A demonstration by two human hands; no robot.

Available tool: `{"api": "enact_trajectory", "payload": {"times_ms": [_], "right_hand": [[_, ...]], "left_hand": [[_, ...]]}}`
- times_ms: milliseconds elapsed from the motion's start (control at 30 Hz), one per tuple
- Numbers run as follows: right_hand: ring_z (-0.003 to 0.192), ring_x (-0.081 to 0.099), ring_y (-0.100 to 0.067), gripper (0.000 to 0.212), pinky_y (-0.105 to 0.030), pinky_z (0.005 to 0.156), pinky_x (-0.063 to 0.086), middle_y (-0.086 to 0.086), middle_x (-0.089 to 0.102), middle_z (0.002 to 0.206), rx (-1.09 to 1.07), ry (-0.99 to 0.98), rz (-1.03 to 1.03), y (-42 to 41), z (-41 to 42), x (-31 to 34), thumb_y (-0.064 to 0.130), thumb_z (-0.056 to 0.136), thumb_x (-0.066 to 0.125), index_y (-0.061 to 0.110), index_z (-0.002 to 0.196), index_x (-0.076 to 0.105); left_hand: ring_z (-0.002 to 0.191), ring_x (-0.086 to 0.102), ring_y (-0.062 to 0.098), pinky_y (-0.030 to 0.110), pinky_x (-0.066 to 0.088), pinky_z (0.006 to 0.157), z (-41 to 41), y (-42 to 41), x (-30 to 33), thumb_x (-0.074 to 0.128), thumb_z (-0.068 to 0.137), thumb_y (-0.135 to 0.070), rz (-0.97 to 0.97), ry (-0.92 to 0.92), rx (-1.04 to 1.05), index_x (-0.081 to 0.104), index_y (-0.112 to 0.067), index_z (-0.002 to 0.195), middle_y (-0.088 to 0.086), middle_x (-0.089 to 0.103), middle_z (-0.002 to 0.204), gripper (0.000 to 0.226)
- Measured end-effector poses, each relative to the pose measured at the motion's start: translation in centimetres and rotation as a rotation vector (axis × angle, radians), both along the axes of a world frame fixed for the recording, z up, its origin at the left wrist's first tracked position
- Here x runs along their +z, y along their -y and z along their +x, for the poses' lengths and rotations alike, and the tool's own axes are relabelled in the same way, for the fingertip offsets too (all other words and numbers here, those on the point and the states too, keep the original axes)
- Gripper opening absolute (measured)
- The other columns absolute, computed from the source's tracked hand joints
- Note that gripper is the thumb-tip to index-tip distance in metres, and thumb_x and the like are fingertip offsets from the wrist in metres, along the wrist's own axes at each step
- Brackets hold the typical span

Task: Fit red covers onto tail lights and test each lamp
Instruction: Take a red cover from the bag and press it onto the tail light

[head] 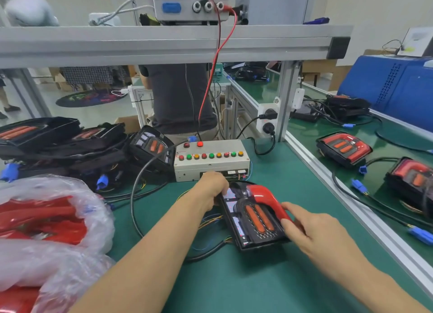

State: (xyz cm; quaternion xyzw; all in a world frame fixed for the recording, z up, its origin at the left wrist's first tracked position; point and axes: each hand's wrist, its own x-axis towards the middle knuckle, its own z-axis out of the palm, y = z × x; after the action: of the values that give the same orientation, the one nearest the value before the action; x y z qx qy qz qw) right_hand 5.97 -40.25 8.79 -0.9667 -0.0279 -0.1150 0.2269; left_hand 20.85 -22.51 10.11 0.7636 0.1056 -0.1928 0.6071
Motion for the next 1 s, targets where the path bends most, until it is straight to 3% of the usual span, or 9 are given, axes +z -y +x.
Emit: {"api": "enact_trajectory", "payload": {"times_ms": [200, 300, 400, 467, 567, 633, 700, 833, 1000], "right_hand": [[0.073, 0.059, -0.018, 0.039, -0.030, 0.065, 0.040, 0.006, 0.063, 0.072, 0.060, 0.070, -0.120, -0.1, 0.2, 0.5, 0.050, 0.095, 0.038, 0.041, 0.131, 0.049], [0.063, 0.050, -0.014, 0.041, -0.021, 0.057, 0.034, 0.009, 0.061, 0.067, 0.088, 0.094, -0.077, 0.0, 0.8, 0.7, 0.049, 0.093, 0.046, 0.039, 0.133, 0.053], [0.061, 0.043, -0.008, 0.045, -0.010, 0.056, 0.032, 0.018, 0.046, 0.056, 0.061, 0.074, -0.082, -0.1, 1.0, 0.8, 0.055, 0.090, 0.046, 0.046, 0.133, 0.051], [0.064, 0.046, -0.005, 0.045, -0.009, 0.057, 0.031, 0.020, 0.045, 0.062, 0.034, 0.047, -0.082, -0.2, 0.9, 0.5, 0.062, 0.085, 0.044, 0.053, 0.128, 0.052], [0.086, 0.053, 0.010, 0.041, -0.008, 0.069, 0.038, 0.020, 0.053, 0.093, -0.004, -0.073, 0.271, -0.3, 1.0, 0.3, 0.060, 0.075, 0.063, 0.059, 0.113, 0.048], [0.098, 0.065, -0.002, 0.058, -0.020, 0.082, 0.051, 0.012, 0.064, 0.110, -0.031, -0.348, 0.770, -0.2, 1.1, 0.3, 0.045, 0.071, 0.076, 0.042, 0.123, 0.052], [0.101, 0.070, -0.023, 0.052, -0.041, 0.088, 0.057, -0.003, 0.072, 0.112, 0.057, -0.566, 1.029, 0.0, 1.1, 0.4, 0.033, 0.077, 0.072, 0.019, 0.125, 0.060], [0.102, 0.069, -0.035, 0.037, -0.051, 0.093, 0.053, -0.016, 0.073, 0.107, 0.058, -0.591, 1.069, 0.2, 1.3, 0.3, 0.020, 0.080, 0.070, 0.008, 0.115, 0.068], [0.097, 0.070, -0.035, 0.040, -0.047, 0.090, 0.056, -0.018, 0.073, 0.104, 0.053, -0.585, 1.067, 0.1, 1.5, 0.3, 0.021, 0.074, 0.073, 0.005, 0.111, 0.070]], "left_hand": [[0.083, 0.050, 0.029, 0.035, 0.046, 0.074, -0.6, 0.3, 1.1, 0.028, 0.077, 0.015, -0.114, -0.005, -0.016, 0.057, -0.005, 0.077, 0.016, 0.055, 0.085, 0.035], [0.065, 0.059, 0.028, 0.031, 0.051, 0.064, -1.2, 0.4, 1.7, 0.053, 0.087, -0.006, -0.319, -0.076, -0.032, 0.062, -0.004, 0.089, 0.014, 0.064, 0.083, 0.009], [0.077, 0.066, 0.027, 0.035, 0.056, 0.074, -0.7, 0.0, 0.9, 0.076, 0.078, -0.021, -0.280, -0.002, -0.073, 0.068, -0.003, 0.106, 0.015, 0.071, 0.095, 0.034], [0.073, 0.066, 0.024, 0.032, 0.056, 0.069, -0.6, -0.2, 0.7, 0.081, 0.073, -0.022, -0.219, 0.051, -0.077, 0.067, -0.006, 0.098, 0.012, 0.070, 0.087, 0.033], [0.068, 0.068, 0.023, 0.031, 0.056, 0.064, -0.3, -0.6, 0.7, 0.084, 0.068, -0.020, -0.255, 0.053, -0.068, 0.066, -0.009, 0.091, 0.011, 0.071, 0.081, 0.032], [0.068, 0.070, 0.024, 0.032, 0.057, 0.065, -0.3, -0.7, 0.8, 0.084, 0.069, -0.018, -0.295, 0.038, -0.085, 0.068, -0.006, 0.099, 0.013, 0.074, 0.084, 0.036], [0.070, 0.071, 0.024, 0.034, 0.058, 0.067, -0.3, -0.6, 1.0, 0.083, 0.069, -0.017, -0.310, 0.034, -0.101, 0.069, -0.005, 0.104, 0.014, 0.074, 0.087, 0.040], [0.082, 0.071, 0.028, 0.043, 0.057, 0.084, -0.4, -0.4, 1.1, 0.084, 0.069, -0.019, -0.291, 0.030, -0.107, 0.069, -0.005, 0.108, 0.014, 0.074, 0.092, 0.045], [0.066, 0.070, 0.024, 0.034, 0.057, 0.067, -0.3, -0.6, 1.2, 0.084, 0.065, -0.018, -0.320, -0.021, -0.123, 0.068, -0.003, 0.108, 0.014, 0.074, 0.084, 0.049]]}}
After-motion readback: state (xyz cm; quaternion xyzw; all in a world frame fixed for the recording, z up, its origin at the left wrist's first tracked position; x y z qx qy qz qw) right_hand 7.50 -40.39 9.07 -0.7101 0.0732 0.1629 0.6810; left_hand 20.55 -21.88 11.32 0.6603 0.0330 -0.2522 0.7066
